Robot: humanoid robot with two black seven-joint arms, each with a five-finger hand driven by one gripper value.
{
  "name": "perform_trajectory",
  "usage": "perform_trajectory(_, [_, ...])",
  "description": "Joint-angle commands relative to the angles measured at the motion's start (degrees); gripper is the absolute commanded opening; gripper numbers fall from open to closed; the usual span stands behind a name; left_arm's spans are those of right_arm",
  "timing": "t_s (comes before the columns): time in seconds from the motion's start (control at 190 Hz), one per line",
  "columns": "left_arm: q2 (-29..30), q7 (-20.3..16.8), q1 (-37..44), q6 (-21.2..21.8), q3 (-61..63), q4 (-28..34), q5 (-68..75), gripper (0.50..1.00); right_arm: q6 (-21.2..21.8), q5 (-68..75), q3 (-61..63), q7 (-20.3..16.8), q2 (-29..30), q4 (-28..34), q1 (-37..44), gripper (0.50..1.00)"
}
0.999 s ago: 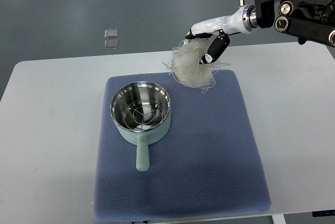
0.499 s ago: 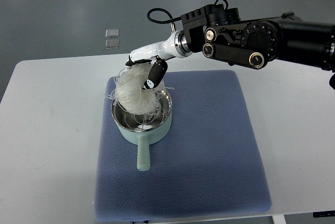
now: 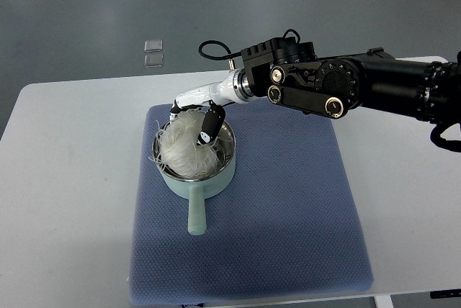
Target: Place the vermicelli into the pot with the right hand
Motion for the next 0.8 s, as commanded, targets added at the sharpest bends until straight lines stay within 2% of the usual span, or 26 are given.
perform_trajectory(0.0, [0.00, 0.00, 0.00, 0.00, 0.00, 0.05, 0.00, 1.000, 0.23, 0.00, 0.19, 0.02, 0.02, -0.05, -0.05, 0.930])
perform_trajectory(0.158, [0.00, 0.00, 0.00, 0.00, 0.00, 0.05, 0.00, 1.000, 0.67, 0.53, 0.54, 0.02, -0.94, -0.05, 0.74, 0.932])
perform_trajectory(0.421, [0.00, 0.00, 0.00, 0.00, 0.00, -0.12, 0.00, 1.000, 3.39, 5.01, 5.99, 0.02, -7.71, 0.56, 3.99, 0.932])
perform_trajectory(0.547, [0.00, 0.00, 0.00, 0.00, 0.09, -0.21, 0.00, 1.000, 3.39, 5.10, 9.77, 0.11, -11.05, 0.56, 4.08, 0.932])
perform_trajectory(0.657, [0.00, 0.00, 0.00, 0.00, 0.09, -0.21, 0.00, 1.000, 3.04, 5.98, 15.92, 0.20, -14.57, 0.56, 2.06, 0.932])
perform_trajectory(0.794, [0.00, 0.00, 0.00, 0.00, 0.27, -0.30, 0.00, 1.000, 1.11, 12.39, 29.54, 0.11, -19.22, -0.31, -6.90, 0.932])
